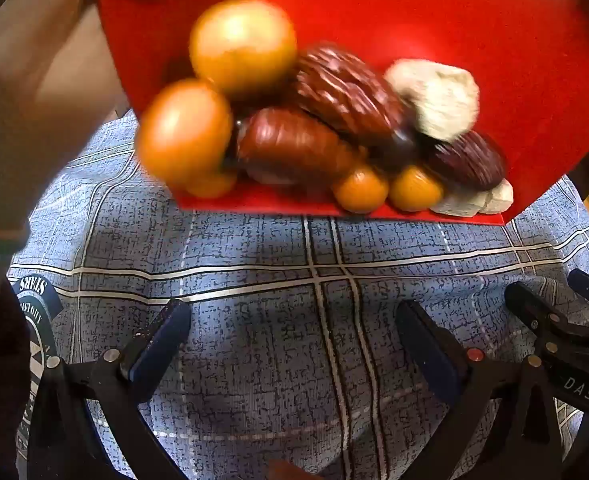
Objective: Organize fruits
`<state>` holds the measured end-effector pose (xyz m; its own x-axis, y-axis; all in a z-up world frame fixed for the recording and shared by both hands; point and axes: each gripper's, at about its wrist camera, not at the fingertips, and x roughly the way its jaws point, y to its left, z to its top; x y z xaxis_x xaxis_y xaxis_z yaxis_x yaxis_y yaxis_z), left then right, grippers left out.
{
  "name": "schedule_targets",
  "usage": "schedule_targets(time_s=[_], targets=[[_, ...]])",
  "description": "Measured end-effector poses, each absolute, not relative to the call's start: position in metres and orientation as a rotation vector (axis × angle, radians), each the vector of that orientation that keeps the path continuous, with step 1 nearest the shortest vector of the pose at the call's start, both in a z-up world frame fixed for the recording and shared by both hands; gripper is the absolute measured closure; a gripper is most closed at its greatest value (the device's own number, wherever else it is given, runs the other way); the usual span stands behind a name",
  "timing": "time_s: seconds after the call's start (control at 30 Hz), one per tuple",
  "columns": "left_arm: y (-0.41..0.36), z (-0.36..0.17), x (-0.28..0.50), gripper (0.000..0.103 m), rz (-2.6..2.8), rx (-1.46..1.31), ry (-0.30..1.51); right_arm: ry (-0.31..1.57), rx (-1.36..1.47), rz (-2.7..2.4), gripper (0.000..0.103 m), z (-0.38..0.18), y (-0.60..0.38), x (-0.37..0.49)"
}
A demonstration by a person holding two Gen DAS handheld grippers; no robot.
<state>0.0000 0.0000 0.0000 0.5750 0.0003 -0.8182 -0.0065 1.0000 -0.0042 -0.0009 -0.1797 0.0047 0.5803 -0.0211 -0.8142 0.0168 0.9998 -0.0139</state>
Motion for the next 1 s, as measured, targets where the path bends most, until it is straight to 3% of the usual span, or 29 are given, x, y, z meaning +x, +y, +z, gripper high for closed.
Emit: schedule_targets(time_s=[1.0], targets=[[-0.0008, -0.0004, 0.0004, 0.0, 0.004, -0.008, 0.958, 0.952, -0.004, -0.022, 0.001, 0.0057, -0.1803, -0.0013]])
